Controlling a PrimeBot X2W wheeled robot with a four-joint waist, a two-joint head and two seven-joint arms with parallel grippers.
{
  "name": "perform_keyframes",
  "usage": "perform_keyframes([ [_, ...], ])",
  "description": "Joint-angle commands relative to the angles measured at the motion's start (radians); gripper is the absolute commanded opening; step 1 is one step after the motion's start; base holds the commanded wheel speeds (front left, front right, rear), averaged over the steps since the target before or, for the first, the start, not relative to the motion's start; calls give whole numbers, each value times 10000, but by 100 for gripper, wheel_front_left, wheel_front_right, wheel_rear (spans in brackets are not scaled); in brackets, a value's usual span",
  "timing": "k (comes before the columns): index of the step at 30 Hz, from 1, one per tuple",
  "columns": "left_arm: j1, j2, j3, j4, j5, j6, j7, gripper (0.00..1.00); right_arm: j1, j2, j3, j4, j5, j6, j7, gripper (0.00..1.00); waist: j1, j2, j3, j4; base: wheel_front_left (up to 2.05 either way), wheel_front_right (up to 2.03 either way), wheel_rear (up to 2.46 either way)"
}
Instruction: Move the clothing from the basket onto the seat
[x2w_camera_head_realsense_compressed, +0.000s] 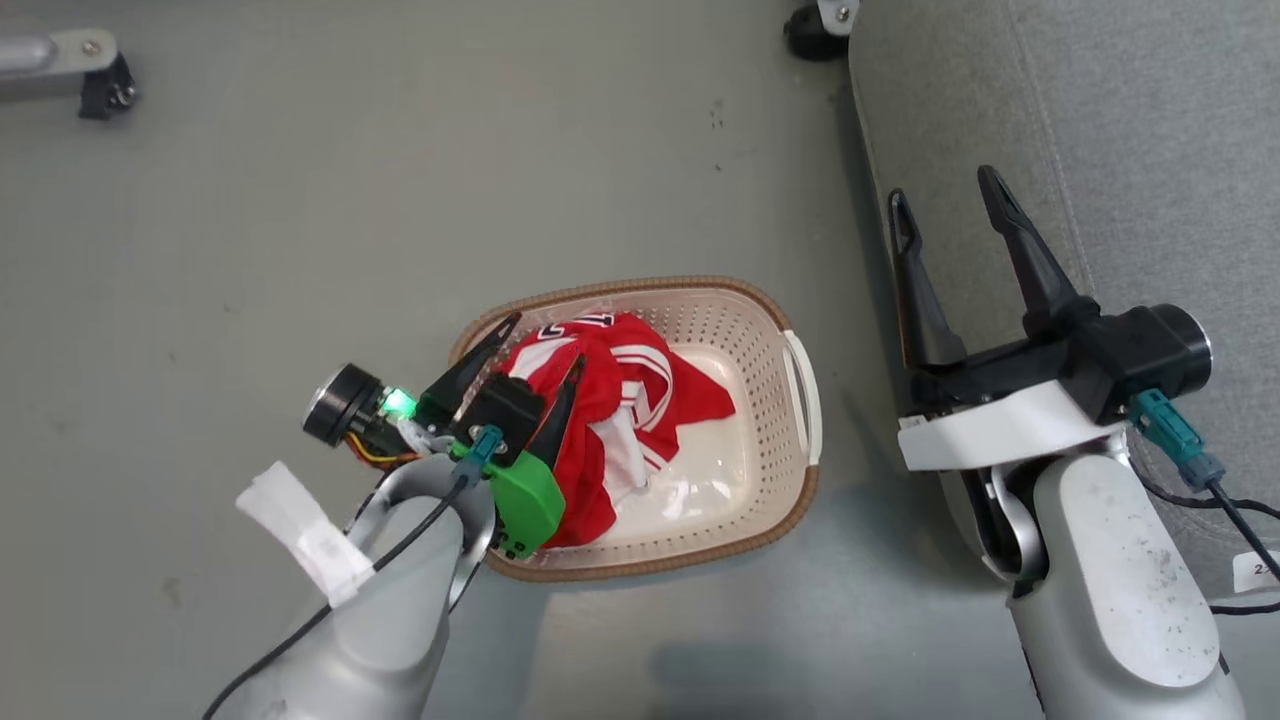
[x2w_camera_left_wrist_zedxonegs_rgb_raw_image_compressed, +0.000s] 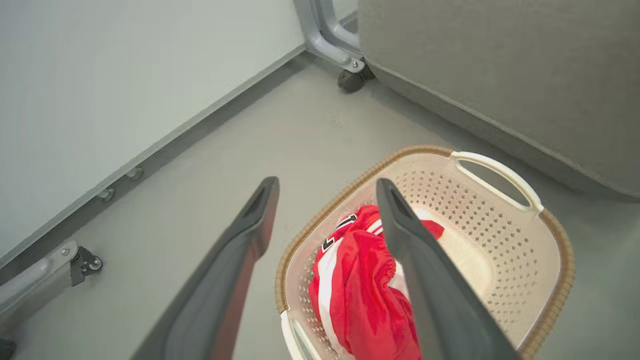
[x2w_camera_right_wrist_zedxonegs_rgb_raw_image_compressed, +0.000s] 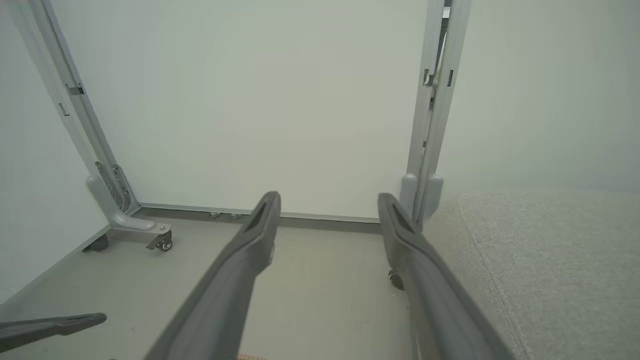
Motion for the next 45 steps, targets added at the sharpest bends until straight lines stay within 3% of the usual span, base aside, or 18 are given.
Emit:
perform_keyframes([
  [1,-465,60,-183,306,185,58,24,100,-231,-25,39,-100,112,1,-31,100,-1,-1,1552,-624,0,0,0],
  [8,-1897,58,-949,2305,666,215,415,100,-601,-18,187,-343,439,1,-33,100,-1,-1,2706,-1115,0,0,0],
  [19,-3472,311,-1220,4612,836,427,810,100,-893,-19,497,-668,822,1,-33,100,-1,-1,4079,-1723,0,0,0],
  [36,-4514,670,-1784,5634,1141,751,2897,100,-1079,-19,812,-917,1064,1,-33,100,-1,-1,4999,-1983,0,0,0],
  [37,-4557,714,-1864,5643,1208,790,3005,48,-1092,-19,817,-922,1070,1,-33,100,-1,-1,5031,-1991,0,0,0],
  [38,-4568,764,-1916,5653,1208,792,3063,12,-1110,-20,814,-929,1074,1,-33,100,-1,-1,5053,-1996,0,0,0],
  [39,-4567,829,-1960,5663,1201,781,3129,0,-1136,-20,818,-936,1075,1,-33,100,-1,-1,5074,-2005,0,0,0],
  [45,-4384,905,-2136,5674,1156,819,2792,0,-1160,-22,730,-911,1031,1,-33,100,-1,-1,4987,-1975,0,0,0],
])
